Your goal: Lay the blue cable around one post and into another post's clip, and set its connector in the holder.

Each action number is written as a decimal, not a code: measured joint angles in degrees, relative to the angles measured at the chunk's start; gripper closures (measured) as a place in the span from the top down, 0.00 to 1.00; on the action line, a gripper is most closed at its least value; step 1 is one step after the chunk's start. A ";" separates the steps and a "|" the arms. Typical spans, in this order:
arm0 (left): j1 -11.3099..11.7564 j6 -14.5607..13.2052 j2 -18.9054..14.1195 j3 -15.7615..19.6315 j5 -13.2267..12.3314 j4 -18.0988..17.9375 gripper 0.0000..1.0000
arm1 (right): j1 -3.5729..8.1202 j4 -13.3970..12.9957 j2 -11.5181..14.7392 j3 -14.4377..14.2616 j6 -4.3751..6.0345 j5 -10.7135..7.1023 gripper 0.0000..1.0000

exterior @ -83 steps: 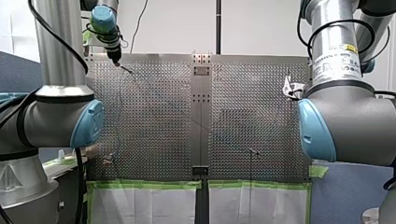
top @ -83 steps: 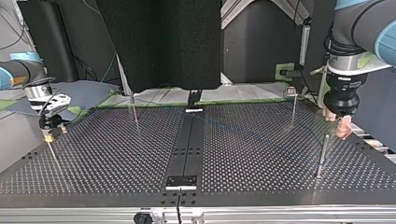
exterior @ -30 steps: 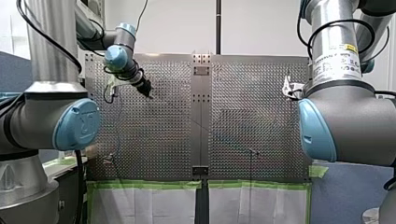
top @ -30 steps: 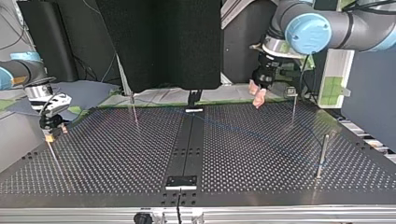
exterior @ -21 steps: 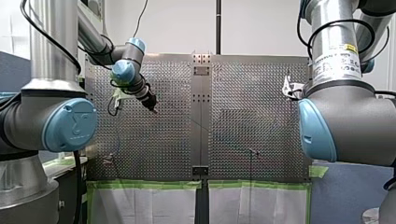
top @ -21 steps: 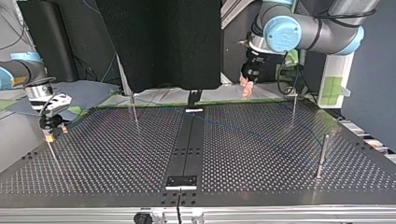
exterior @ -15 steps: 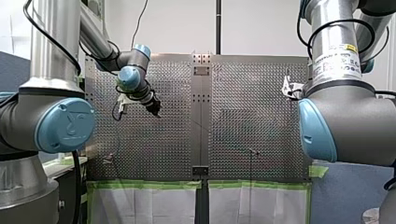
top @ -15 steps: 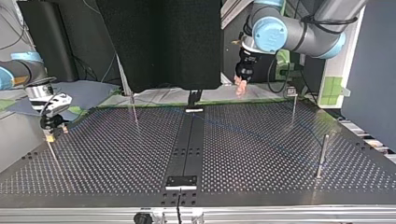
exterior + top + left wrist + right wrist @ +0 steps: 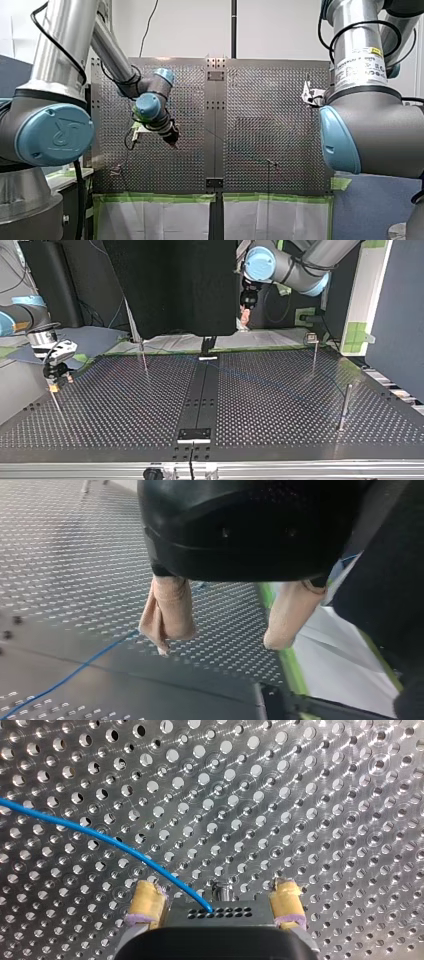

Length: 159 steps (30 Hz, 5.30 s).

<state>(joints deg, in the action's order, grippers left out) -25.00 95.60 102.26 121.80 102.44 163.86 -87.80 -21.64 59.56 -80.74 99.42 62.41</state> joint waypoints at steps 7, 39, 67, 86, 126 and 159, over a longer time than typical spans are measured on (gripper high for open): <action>-3.85 -1.46 3.86 2.63 3.86 -3.87 1.00 | -0.05 0.06 0.00 0.00 0.00 0.01 0.99; -22.76 -2.57 7.27 3.34 21.83 -22.76 1.00 | 0.98 -0.41 0.00 0.00 0.07 0.35 0.99; -28.43 -1.92 7.27 3.94 22.36 -39.34 1.00 | 1.27 -0.31 0.00 0.00 0.00 1.34 0.99; -28.27 -1.77 7.28 3.95 22.15 -50.14 1.00 | 1.54 0.02 0.00 0.00 0.15 5.00 0.99; -26.76 0.46 7.28 3.98 26.31 -48.00 1.00 | 1.88 2.76 0.00 -0.63 0.70 17.00 0.99; -7.77 2.39 7.20 14.13 15.76 -48.07 1.00 | 1.44 2.03 -0.01 -4.39 1.70 20.84 0.99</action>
<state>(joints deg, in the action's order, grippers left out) -32.77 97.99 109.46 135.93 118.20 115.78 -86.36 -19.61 59.55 -85.13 101.12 83.26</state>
